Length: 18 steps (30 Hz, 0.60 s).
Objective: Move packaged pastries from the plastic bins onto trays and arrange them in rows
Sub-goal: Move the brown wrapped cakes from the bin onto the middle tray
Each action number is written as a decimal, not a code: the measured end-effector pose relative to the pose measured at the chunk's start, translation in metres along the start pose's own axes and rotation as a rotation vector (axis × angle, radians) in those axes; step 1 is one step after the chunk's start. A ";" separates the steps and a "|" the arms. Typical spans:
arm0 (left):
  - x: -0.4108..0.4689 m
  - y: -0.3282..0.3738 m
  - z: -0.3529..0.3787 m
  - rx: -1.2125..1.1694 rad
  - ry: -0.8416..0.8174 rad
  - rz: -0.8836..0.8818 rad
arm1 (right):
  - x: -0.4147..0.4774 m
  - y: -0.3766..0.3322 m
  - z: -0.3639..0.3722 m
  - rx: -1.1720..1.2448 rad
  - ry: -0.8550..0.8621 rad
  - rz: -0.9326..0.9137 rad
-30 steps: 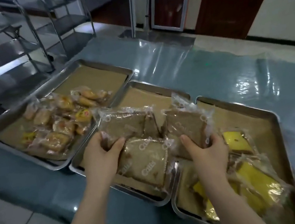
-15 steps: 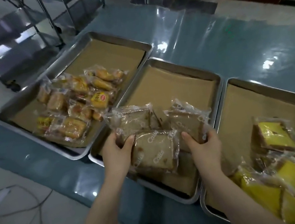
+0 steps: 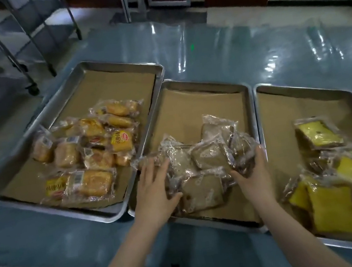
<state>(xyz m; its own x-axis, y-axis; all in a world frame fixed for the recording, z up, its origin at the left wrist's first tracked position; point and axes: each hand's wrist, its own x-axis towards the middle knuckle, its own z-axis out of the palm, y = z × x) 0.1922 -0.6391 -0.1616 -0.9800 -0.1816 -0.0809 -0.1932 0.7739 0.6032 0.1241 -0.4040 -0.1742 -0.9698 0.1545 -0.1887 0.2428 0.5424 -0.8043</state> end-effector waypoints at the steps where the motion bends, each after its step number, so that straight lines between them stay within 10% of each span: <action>1: 0.003 -0.004 0.000 0.032 -0.064 0.027 | -0.002 0.000 0.000 -0.023 -0.006 -0.004; 8: 0.003 -0.013 0.011 0.149 -0.270 0.091 | -0.020 0.008 -0.006 -0.084 0.067 0.037; 18: 0.018 -0.002 0.027 0.145 -0.154 0.081 | -0.006 0.000 0.018 -0.084 -0.073 0.060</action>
<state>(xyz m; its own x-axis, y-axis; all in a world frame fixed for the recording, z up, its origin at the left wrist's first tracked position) 0.1742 -0.6277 -0.1858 -0.9861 -0.0287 -0.1639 -0.1071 0.8633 0.4932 0.1295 -0.4194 -0.1833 -0.9518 0.1300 -0.2779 0.2985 0.6017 -0.7408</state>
